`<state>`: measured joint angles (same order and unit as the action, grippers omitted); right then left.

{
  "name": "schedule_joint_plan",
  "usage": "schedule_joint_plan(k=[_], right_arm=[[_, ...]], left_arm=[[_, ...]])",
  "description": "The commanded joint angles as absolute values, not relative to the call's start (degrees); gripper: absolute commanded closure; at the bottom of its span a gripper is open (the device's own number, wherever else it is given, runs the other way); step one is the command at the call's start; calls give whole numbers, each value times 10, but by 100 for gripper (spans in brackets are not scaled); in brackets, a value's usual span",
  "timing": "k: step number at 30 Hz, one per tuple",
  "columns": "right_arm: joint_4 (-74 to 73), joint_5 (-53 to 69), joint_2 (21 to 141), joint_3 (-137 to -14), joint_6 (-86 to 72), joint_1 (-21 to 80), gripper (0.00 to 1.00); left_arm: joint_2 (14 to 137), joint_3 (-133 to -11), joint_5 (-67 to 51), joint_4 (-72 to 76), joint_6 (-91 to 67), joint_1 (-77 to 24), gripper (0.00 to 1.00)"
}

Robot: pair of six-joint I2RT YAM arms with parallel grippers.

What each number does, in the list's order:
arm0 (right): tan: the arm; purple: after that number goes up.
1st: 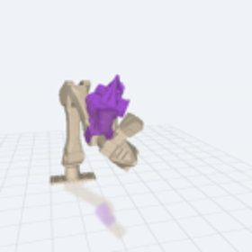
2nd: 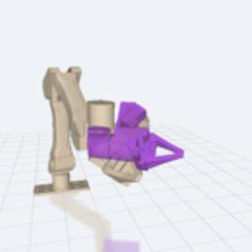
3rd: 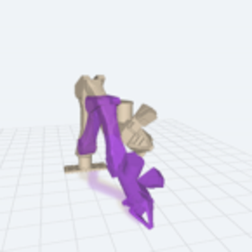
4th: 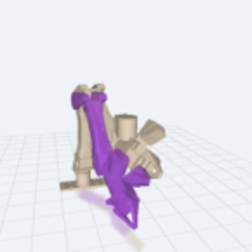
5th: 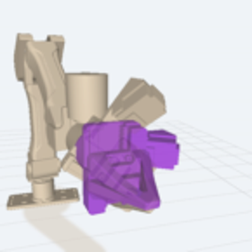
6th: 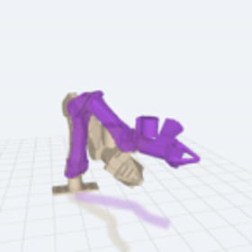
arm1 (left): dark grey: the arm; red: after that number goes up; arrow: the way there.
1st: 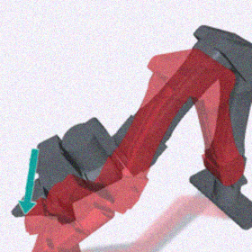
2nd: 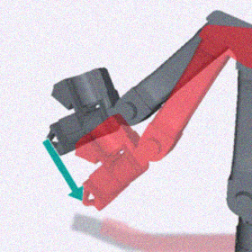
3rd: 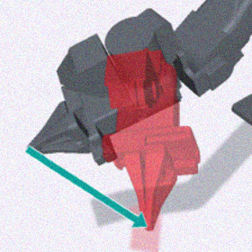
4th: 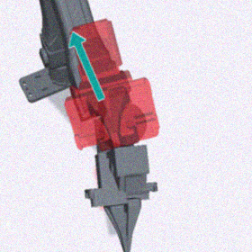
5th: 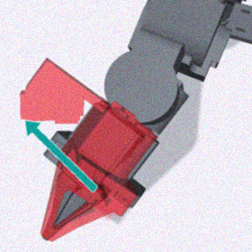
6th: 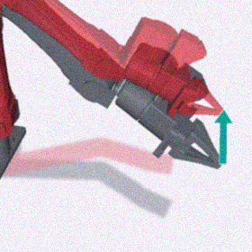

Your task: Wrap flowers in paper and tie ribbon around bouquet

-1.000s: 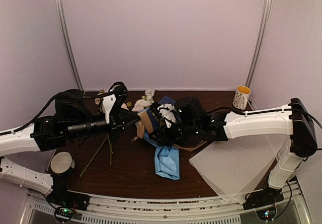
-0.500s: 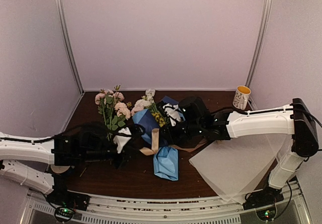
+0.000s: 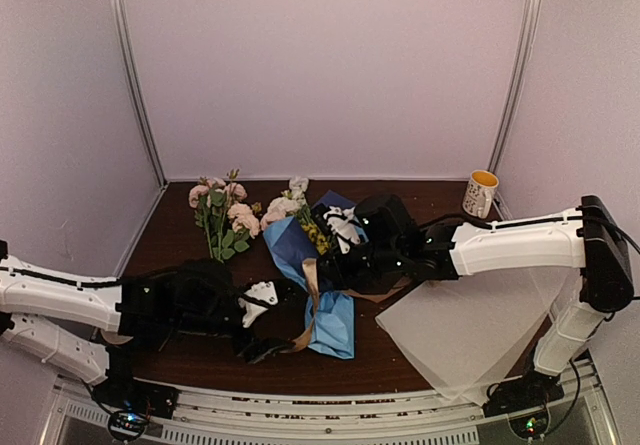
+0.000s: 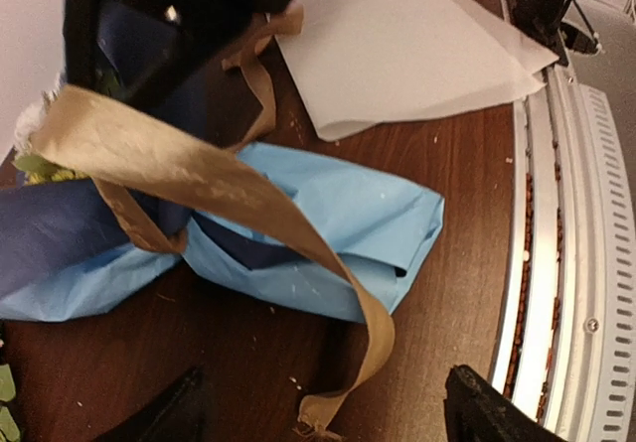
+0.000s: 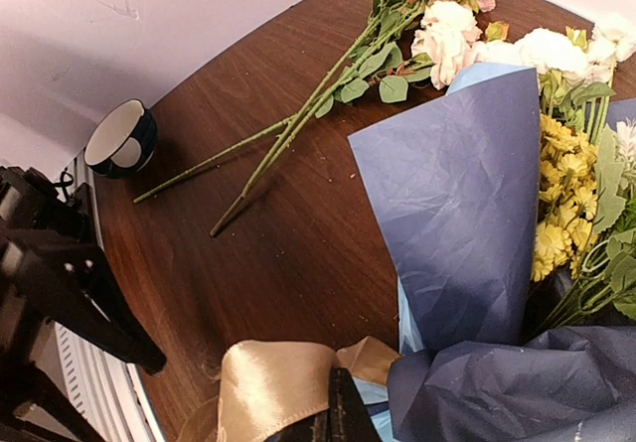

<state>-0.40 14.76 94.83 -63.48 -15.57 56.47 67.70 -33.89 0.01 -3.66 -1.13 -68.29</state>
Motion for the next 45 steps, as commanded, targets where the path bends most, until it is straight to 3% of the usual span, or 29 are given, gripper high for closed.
schedule_joint_plan(k=[1, 6, 11, 14, 19, 24, 28, 33, 42, 45], right_arm=[[-1, 156, 931, -628, -151, 561, 100], [3, 163, 933, -628, -153, 561, 100], [4, 165, 933, -628, -154, 561, 100], [4, 166, 933, -628, -154, 561, 100], [6, 168, 932, -627, -155, 561, 100], [6, 168, 932, -628, -155, 561, 100], [4, 168, 932, -628, -153, 561, 100], [-1, 164, 934, -628, -154, 561, 100], [-98, 78, 831, -586, -154, 529, 66], [-168, -15, 783, -561, -176, 493, 56]], left_arm=[[621, -331, 16, 55, 14, -658, 19], [621, -328, -80, 140, -18, -537, 29], [707, -416, -191, 96, 43, -514, 21], [768, -473, -226, 47, 69, -514, 23], [816, -501, -226, 21, 89, -498, 47], [830, -507, -263, 16, 97, -488, 80], [838, -514, -276, 17, 93, -487, 98], [844, -514, -273, 25, 83, -486, 100], [813, -469, -189, 86, 51, -486, 100], [806, -457, -179, 96, 50, -487, 100]])
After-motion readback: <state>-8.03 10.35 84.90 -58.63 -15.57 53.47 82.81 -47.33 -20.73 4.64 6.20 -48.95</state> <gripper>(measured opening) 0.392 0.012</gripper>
